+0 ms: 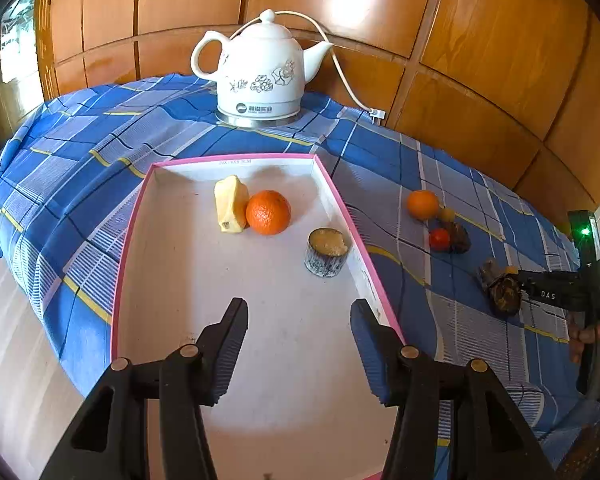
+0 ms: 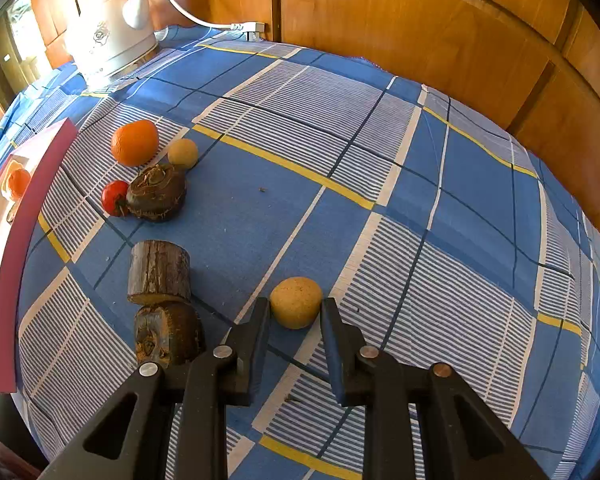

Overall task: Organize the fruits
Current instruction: 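Withdraw the left gripper from the tray, then carry the yellow round fruit with the right gripper into the tray and release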

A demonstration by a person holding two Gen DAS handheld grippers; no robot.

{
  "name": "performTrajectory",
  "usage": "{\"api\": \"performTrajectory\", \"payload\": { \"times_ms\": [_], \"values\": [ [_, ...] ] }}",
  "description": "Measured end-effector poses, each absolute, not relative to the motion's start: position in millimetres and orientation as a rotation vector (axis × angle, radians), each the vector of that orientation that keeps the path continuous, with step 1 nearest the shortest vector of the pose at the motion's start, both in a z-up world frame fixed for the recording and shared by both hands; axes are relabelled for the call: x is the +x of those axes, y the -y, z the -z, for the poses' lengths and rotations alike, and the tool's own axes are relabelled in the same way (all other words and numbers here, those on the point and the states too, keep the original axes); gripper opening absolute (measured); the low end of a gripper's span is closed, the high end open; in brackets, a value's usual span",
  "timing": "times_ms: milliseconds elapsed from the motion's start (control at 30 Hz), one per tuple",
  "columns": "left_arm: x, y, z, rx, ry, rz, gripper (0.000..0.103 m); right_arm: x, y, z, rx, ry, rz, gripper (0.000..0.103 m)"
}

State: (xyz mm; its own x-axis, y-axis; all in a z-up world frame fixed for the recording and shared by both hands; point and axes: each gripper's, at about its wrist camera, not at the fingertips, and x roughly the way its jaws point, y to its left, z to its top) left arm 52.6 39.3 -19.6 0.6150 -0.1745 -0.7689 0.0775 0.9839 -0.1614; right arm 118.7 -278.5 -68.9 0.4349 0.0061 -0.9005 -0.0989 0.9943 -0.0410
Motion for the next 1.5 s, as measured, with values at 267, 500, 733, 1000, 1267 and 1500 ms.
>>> {"api": "performTrajectory", "payload": {
  "times_ms": [267,500,733,1000,1267,1500],
  "values": [
    [51,-43,25,-0.124,-0.914,0.136,0.056,118,279,70,-0.094,-1.118,-0.066,0.026],
    [50,-51,26,-0.141,-0.915,0.122,0.056,117,281,67,-0.083,-1.096,-0.059,0.026],
    [51,-73,27,-0.165,-0.911,0.080,0.056,113,280,34,-0.005,-1.019,-0.131,0.025],
    [50,-90,26,-0.192,-0.896,0.043,0.056,82,181,4,-0.040,-0.952,-0.448,0.025],
    [46,-98,27,-0.209,-0.891,0.046,0.056,74,77,13,-0.111,-0.957,-0.625,0.026],
    [44,-103,31,-0.214,-0.892,0.040,0.056,82,41,33,-0.174,-1.006,-0.615,0.026]
  ]
}}
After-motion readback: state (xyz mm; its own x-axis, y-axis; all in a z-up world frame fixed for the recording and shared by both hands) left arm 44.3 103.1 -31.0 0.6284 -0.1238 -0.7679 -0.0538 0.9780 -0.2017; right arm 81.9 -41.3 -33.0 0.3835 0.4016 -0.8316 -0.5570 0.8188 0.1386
